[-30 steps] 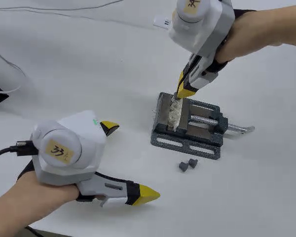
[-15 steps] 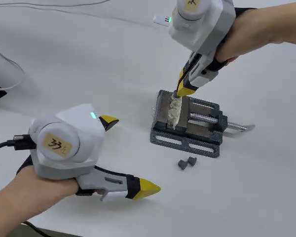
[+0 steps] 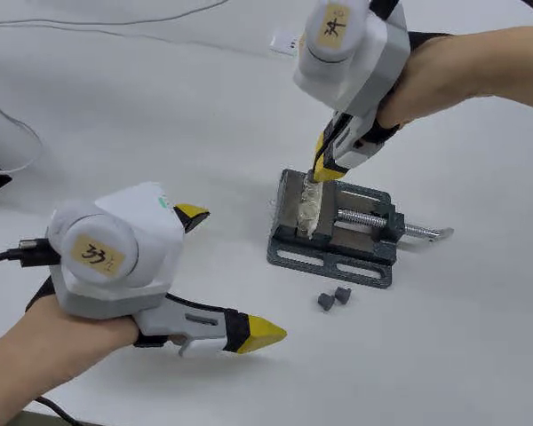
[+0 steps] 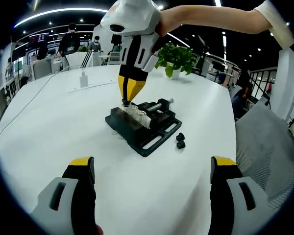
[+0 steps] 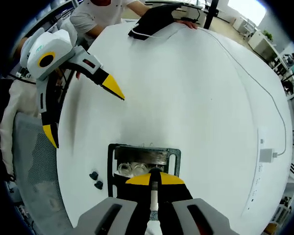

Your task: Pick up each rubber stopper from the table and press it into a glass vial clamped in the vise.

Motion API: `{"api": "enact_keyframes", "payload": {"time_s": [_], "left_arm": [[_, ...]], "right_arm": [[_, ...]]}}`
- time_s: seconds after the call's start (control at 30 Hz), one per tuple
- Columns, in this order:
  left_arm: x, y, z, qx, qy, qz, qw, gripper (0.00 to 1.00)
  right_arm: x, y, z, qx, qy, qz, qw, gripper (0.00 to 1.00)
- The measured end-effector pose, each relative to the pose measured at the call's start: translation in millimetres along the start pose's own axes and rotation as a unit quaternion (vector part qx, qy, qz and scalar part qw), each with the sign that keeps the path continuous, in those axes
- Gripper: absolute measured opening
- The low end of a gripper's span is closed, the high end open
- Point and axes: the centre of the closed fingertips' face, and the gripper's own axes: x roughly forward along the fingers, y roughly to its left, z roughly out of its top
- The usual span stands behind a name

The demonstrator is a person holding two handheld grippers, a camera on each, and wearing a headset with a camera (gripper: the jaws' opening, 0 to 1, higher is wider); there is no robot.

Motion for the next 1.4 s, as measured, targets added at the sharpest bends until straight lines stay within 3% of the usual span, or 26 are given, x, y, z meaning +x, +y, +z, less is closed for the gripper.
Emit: {"api": "enact_keyframes", "payload": {"time_s": [0.07, 0.13, 0.23, 0.43, 0.8, 0.93, 1.17, 1.4], "left_arm": [[-1.9, 0.2, 3.9, 0.004, -0.003, 0.002, 1.0, 0.98], [-2.5, 1.3, 6.9, 0.005, -0.003, 0.002, 1.0, 0.98], [-4.0, 3.7, 13.2, 0.011, -0.007, 0.004, 0.9999, 0.98], [-8.1, 7.6, 24.2, 0.017, -0.018, 0.014, 0.9996, 0.98], [-8.1, 1.7, 22.0, 0.019, -0.019, 0.012, 0.9996, 0.98], [-7.4, 1.8, 21.5, 0.018, -0.018, 0.012, 0.9996, 0.98], [-6.3, 2.4, 23.2, 0.02, -0.018, 0.011, 0.9996, 0.98], [-7.1, 1.7, 24.2, 0.023, -0.016, 0.007, 0.9996, 0.98]], "right_arm": [[-0.7, -0.1, -0.2, 0.003, -0.006, 0.0, 1.0, 0.0], [-1.2, 0.5, 1.4, 0.028, -0.021, 0.007, 0.9994, 0.0], [-0.6, -0.5, 1.5, 0.001, -0.011, -0.009, 0.9999, 0.0], [-2.4, 2.0, 1.4, -0.005, -0.014, -0.024, 0.9996, 0.0], [-3.7, 5.1, 3.2, 0.018, -0.039, -0.03, 0.9986, 0.0], [-3.5, 6.6, 3.2, 0.002, -0.038, -0.033, 0.9987, 0.0], [-2.3, -0.8, 1.2, 0.015, -0.047, -0.03, 0.9984, 0.0], [-2.8, -1.4, 2.0, -0.005, -0.052, -0.038, 0.9979, 0.0]]}}
